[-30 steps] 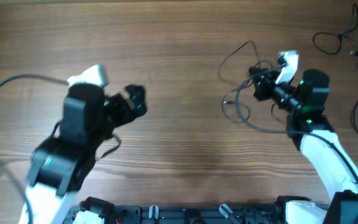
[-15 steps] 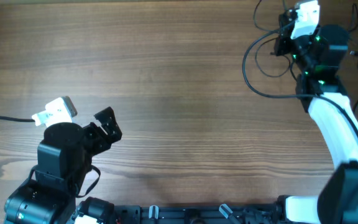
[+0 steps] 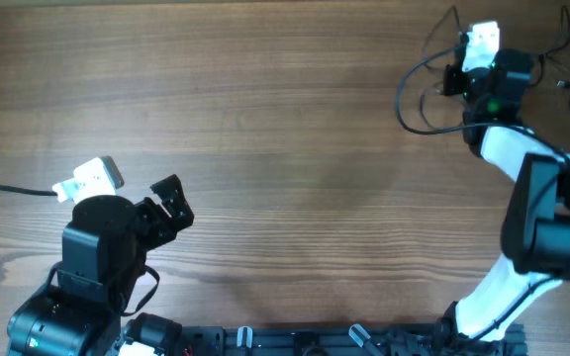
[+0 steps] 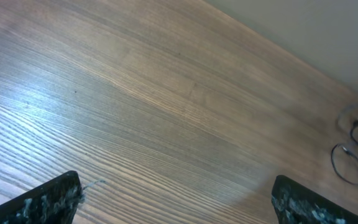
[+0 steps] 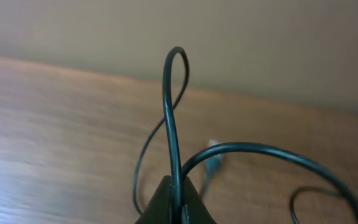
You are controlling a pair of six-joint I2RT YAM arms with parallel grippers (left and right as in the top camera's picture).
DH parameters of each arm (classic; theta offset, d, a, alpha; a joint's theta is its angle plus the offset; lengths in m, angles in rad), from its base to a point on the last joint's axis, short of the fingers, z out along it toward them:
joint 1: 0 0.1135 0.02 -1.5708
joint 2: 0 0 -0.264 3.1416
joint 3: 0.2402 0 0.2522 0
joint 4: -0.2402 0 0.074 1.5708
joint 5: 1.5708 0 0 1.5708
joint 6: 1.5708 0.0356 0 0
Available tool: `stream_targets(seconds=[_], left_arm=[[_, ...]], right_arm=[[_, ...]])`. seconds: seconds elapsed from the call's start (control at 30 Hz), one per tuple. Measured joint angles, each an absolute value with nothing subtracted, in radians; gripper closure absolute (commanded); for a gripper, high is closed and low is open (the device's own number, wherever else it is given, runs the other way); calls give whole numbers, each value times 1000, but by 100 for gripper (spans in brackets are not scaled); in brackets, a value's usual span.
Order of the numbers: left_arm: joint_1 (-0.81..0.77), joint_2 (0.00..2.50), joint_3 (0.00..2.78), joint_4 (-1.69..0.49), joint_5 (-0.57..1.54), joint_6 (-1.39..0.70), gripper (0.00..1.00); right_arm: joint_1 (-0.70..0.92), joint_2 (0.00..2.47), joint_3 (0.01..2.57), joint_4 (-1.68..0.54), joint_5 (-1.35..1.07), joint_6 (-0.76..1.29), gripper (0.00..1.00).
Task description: Untangle cables
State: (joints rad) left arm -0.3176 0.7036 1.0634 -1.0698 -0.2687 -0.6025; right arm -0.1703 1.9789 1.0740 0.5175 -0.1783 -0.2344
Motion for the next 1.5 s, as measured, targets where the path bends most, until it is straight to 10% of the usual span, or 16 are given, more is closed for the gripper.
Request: stream_targets(seconds=[0.7,0.77,0.83,0.87,1.5], left_arm=[[-68,668,1063,-1070,-273,-603,0],[-54,658,1063,-1070,-273,-603,0],[-40,655,1063,-1070,-273,-603,0],[-36,655,1063,-1070,-273,-603,0],[-30,655,1063,-1070,-273,-603,0]], right_arm=[[-181,2127,1161,556,-179,-251,93],[-181,2127,1161,543,-179,-247,68],[-181,2127,1163,508,-181,-237,12],[-181,2127,1165,473,-183,-229,0],[-181,1624,1168,201,-183,-221,0]])
